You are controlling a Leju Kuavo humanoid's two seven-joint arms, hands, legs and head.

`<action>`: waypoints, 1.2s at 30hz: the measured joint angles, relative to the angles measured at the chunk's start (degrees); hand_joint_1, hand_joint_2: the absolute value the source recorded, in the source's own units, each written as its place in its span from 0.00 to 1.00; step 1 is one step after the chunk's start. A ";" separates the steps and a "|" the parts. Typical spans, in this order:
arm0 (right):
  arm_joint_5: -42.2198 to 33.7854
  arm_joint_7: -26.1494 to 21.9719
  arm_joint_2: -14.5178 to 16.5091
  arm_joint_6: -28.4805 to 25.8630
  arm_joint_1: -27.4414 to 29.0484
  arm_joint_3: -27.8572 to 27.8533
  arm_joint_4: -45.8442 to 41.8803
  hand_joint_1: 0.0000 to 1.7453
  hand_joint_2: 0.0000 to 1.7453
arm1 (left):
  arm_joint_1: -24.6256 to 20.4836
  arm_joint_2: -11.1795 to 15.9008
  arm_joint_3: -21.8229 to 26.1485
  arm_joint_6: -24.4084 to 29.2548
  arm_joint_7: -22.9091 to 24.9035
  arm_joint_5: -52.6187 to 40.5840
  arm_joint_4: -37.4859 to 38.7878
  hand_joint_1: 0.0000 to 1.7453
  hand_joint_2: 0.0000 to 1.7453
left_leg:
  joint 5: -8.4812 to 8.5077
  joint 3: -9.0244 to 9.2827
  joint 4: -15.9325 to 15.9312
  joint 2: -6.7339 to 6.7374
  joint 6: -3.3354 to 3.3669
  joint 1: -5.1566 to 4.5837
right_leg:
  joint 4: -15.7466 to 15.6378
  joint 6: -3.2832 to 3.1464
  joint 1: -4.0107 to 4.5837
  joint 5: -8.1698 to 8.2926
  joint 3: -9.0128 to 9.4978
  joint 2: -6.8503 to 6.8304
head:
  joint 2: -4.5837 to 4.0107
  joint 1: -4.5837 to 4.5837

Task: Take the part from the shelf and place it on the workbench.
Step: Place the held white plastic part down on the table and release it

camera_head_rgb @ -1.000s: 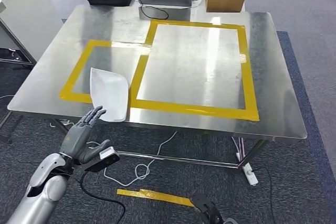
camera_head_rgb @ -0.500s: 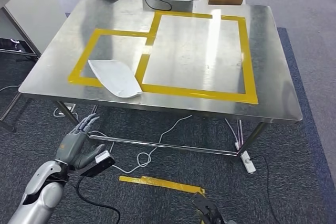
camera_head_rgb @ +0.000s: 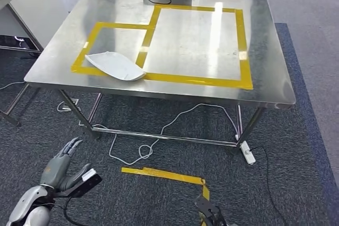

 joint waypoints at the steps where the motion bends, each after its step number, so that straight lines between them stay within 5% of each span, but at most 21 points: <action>1: -0.33 -0.15 -0.04 -0.25 0.15 -0.03 -0.10 0.00 0.00 | 0.81 -0.20 0.77 0.03 -0.03 0.30 0.62 0.00 0.00 | -0.27 1.22 -2.13 -0.02 0.32 -0.13 | -0.09 0.36 0.03 0.46 -0.15 0.07 | 0.00 -0.03; 4: -1.44 -0.69 -0.32 -0.95 1.01 -0.28 -0.24 0.00 0.00 | 3.37 -1.65 4.15 0.03 -1.22 1.63 3.42 0.00 0.00 | 0.67 0.86 -3.27 0.08 1.50 -0.20 | -0.20 1.61 -0.09 0.82 -0.64 0.22 | 0.00 -0.07; 6: -2.29 -0.99 -0.61 -1.38 1.74 -0.58 -0.31 0.00 0.00 | 4.77 -3.39 7.41 -0.44 -2.56 1.58 5.76 0.00 0.00 | 1.74 -0.06 -3.55 0.24 2.41 -0.06 | 2.91 2.22 -0.13 -2.89 -1.97 0.29 | 0.00 0.15; 8: -3.05 -1.32 -0.91 -1.75 2.33 -0.84 -0.42 0.00 0.00 | 5.98 -5.42 11.30 -1.29 -4.13 0.57 8.40 0.00 0.00 | 2.75 -1.33 -3.47 0.31 2.92 -0.26 | 10.28 2.51 -0.15 -8.37 -4.04 0.32 | 0.00 0.35; 10: -3.48 -1.55 -1.21 -1.99 2.83 -0.99 -0.55 0.00 0.00 | 6.94 -7.27 15.00 -2.04 -5.39 -0.66 10.69 0.00 0.00 | 3.83 -2.84 -3.37 0.36 3.08 -0.56 | 16.00 2.52 -0.12 -10.34 -4.71 0.31 | 0.00 0.37; 12: -3.67 -1.64 -1.40 -2.09 3.15 -1.13 -0.66 0.00 0.00 | 7.40 -8.73 17.88 -2.78 -6.09 -1.87 12.10 0.00 0.00 | 4.90 -4.29 -3.30 0.27 3.10 -0.86 | 13.79 2.11 0.00 -7.67 -1.65 0.33 | 0.00 0.38; 14: -3.80 -1.69 -1.54 -2.13 3.12 -1.29 -0.85 0.00 0.00 | 7.46 -10.08 20.29 -3.72 -6.45 -3.08 12.84 0.00 0.00 | 5.87 -5.33 -3.24 0.11 2.94 -1.15 | 5.10 1.14 0.31 -5.06 4.62 0.44 | 0.00 0.35; 16: -4.11 -1.74 -1.72 -2.22 2.98 -1.40 -1.10 0.00 0.00 | 7.36 -11.39 22.68 -4.97 -6.68 -4.19 13.45 0.00 0.00 | 6.89 -5.98 -3.23 0.09 2.54 -1.21 | -2.36 0.47 0.66 -5.17 9.43 0.54 | 0.00 0.29; 17: -4.36 -1.76 -1.80 -2.29 2.98 -1.43 -1.19 0.00 0.00 | 7.25 -12.06 24.01 -5.70 -6.86 -4.81 13.84 0.00 0.00 | 7.42 -6.20 -3.29 0.10 2.25 -1.15 | -4.06 0.30 0.80 -5.48 10.34 0.55 | 0.00 0.29; 19: -4.98 -1.85 -1.79 -2.50 3.27 -1.47 -1.22 0.00 0.00 | 7.04 -13.63 27.54 -7.01 -7.75 -6.53 14.93 0.00 0.00 | 8.06 -6.57 -3.58 0.02 1.64 -1.05 | -4.88 -0.02 0.76 -4.46 9.76 0.40 | 0.00 0.42; 20: -5.27 -1.90 -1.83 -2.65 3.46 -1.54 -1.23 0.00 0.00 | 6.99 -14.47 29.82 -7.53 -8.39 -7.56 15.58 0.00 0.00 | 7.00 -6.94 -3.04 -0.06 1.33 -1.01 | -5.16 -0.40 0.60 -3.69 9.29 0.30 | 0.00 0.44; 23: -6.31 -2.39 -2.01 -3.26 4.11 -1.96 -1.30 0.00 0.00 | 6.67 -17.07 37.07 -9.05 -10.72 -10.83 17.56 0.00 0.00 | -1.15 -9.10 5.13 -0.15 0.20 -0.38 | -4.99 -1.14 0.18 -1.88 7.27 0.01 | 0.00 0.39; 25: -7.15 -2.89 -2.06 -3.53 4.68 -2.32 -1.37 0.00 0.00 | 6.10 -18.96 41.63 -10.36 -12.29 -13.00 18.55 0.00 0.00 | -4.12 -10.07 12.04 -0.15 -0.55 0.19 | -4.07 -0.94 0.04 -1.11 5.37 -0.28 | 0.00 0.40; 27: -7.95 -3.26 -2.11 -3.79 5.27 -2.70 -1.44 0.00 0.00 | 5.46 -21.18 45.94 -11.72 -13.40 -15.12 19.05 0.00 0.00 | -2.05 -8.06 12.27 -0.14 -1.17 0.74 | -2.95 -0.44 -0.27 -0.48 3.34 -0.50 | 0.00 0.39; 29: -8.77 -3.62 -2.21 -4.18 5.75 -3.17 -1.57 0.00 0.00 | 4.73 -23.60 50.08 -13.06 -14.11 -17.07 19.21 0.00 0.00 | 0.36 -2.81 5.60 -0.15 -1.82 1.31 | -1.76 0.22 -0.50 -0.01 1.59 -0.57 | 0.00 0.33; 32: -9.72 -4.04 -2.50 -4.74 6.33 -3.85 -1.69 0.00 0.00 | 3.45 -26.72 55.66 -14.13 -14.38 -16.98 19.52 0.00 0.00 | -0.60 1.90 -2.28 -0.33 -1.30 1.13 | -0.72 1.51 -0.47 0.95 0.18 -0.63 | 0.00 0.28; 34: -10.19 -4.27 -2.63 -5.03 6.89 -4.20 -1.69 0.00 0.00 | 3.17 -28.24 58.26 -14.12 -13.58 -14.51 20.01 0.00 0.00 | -0.20 1.36 -2.46 -0.20 -0.05 0.85 | -0.57 2.39 -0.75 1.47 -0.15 -0.59 | 0.00 0.28; 36: -10.56 -4.51 -2.78 -5.20 7.56 -4.55 -1.68 0.00 0.00 | 3.22 -29.28 59.52 -13.93 -12.46 -11.78 20.44 0.00 0.00 | 0.80 0.29 -2.46 0.06 1.35 0.73 | 1.13 2.97 -1.03 -1.09 -1.15 -0.35 | 0.01 0.40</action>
